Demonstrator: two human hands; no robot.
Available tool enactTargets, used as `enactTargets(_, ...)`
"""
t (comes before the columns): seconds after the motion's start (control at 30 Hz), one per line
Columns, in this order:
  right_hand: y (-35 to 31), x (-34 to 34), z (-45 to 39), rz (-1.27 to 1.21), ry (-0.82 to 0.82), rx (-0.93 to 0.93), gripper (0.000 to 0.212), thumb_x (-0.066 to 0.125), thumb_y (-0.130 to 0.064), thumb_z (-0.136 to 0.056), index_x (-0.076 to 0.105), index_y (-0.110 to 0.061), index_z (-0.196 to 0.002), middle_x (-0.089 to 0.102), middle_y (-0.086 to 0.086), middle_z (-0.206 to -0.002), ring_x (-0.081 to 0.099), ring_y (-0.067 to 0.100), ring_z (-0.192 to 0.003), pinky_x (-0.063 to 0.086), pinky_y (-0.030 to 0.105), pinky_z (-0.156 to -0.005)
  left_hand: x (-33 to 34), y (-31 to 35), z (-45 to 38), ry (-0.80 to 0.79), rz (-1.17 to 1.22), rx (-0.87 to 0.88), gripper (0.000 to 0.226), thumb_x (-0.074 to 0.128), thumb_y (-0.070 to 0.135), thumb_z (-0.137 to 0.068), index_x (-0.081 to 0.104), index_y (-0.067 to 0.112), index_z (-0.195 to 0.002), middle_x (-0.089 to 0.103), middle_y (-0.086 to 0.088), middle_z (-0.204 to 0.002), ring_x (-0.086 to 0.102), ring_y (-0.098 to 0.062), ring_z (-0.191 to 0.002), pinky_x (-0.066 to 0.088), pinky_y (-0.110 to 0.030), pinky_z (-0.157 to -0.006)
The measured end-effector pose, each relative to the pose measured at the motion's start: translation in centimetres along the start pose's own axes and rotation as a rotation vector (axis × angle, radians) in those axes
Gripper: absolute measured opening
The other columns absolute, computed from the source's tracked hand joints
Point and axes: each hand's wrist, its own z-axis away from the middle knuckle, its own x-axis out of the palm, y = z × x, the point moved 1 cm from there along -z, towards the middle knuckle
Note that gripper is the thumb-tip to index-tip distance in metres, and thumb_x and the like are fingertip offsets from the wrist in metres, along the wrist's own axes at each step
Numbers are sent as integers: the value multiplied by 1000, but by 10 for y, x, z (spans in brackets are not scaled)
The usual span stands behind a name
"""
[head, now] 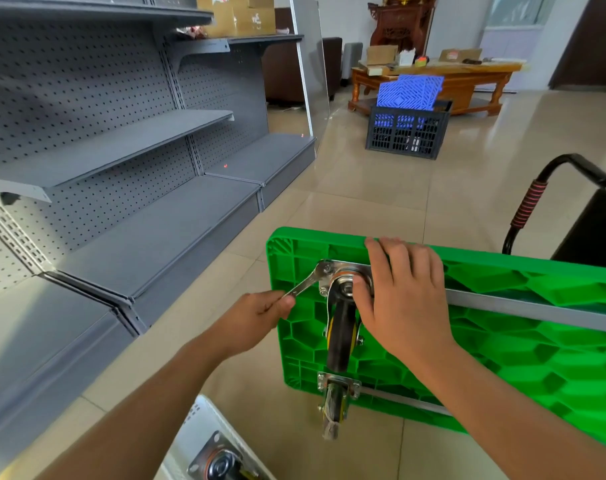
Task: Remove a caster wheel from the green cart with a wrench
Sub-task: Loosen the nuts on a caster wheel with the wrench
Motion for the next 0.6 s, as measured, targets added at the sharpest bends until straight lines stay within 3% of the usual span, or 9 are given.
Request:
enactTargets(0.17,-2,0,-1,-14,-5,20,56,43,-44,-101,53,-5,-139,56,15,-128,49,35,-114,35,50,-106,-42,20,-4,67,-266,-12,41,52,53,-99,66,27,-72,62,5,-64,51,-3,-55,44,-25,-60)
enactTargets(0.3,-2,-1,-1,-5,-32,23,57,42,-45,-101,52,-6,-140,55,14,-130,48,35,-115,34,50,-106,-70,41,-12,132,-505,-19,49,54,64,-93,63,20,-74,51,8,-51,51,-11,-58,46,-32,-60)
enactTargets(0.4,-3,-2,-1,-4,-30,30,57,42,-45,-101,52,-5,-140,55,14,-130,48,35,-114,34,51,-106,-83,59,-17,179,-691,-16,52,52,72,-90,61,24,-74,56,6,-60,58,-20,-73,53,-35,-69)
enactTargets(0.6,-3,-1,-1,6,-35,26,58,43,-46,-100,51,-5,-140,55,14,-129,49,36,-115,35,51,-107,-91,67,-32,228,-871,-59,55,46,83,-84,65,31,-86,63,3,-89,59,-28,-92,44,-35,-72)
